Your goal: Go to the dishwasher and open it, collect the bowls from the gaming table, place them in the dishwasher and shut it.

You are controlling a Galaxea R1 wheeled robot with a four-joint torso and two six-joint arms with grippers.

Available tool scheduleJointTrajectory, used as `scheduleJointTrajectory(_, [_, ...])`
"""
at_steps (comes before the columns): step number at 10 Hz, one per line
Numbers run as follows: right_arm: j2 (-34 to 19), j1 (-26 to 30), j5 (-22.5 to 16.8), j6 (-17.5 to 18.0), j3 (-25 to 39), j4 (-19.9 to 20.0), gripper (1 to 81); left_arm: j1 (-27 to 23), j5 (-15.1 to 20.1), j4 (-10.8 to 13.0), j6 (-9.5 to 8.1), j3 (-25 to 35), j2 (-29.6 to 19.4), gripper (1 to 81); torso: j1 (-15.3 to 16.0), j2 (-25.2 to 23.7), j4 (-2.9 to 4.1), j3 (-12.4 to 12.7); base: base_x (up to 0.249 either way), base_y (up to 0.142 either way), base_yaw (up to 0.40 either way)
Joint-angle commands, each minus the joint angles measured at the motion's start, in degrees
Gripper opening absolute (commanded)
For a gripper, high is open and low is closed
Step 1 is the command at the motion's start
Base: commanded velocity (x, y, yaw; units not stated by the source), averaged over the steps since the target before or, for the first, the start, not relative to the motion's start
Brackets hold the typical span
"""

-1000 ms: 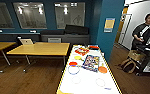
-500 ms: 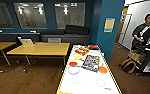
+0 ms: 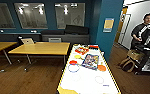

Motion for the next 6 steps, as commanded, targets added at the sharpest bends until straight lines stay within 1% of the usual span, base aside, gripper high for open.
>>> scheduleJointTrajectory(1, [-1.4,2.7,-0.9,-0.3,0.4,-1.3,1.0,-2.6,1.6,1.3,0.40,0.1,-0.4,1.0,0.1,0.0,0.00,0.0,-0.090,0.000,0.000])
scheduleJointTrajectory(6, [-0.5,2.6,-0.9,-0.3,0.4,-1.4,1.0,-1.9,1.4,1.2,0.40,-2.9,1.2,1.0,0.1,0.0,0.00,0.0,-0.096,0.000,0.000])
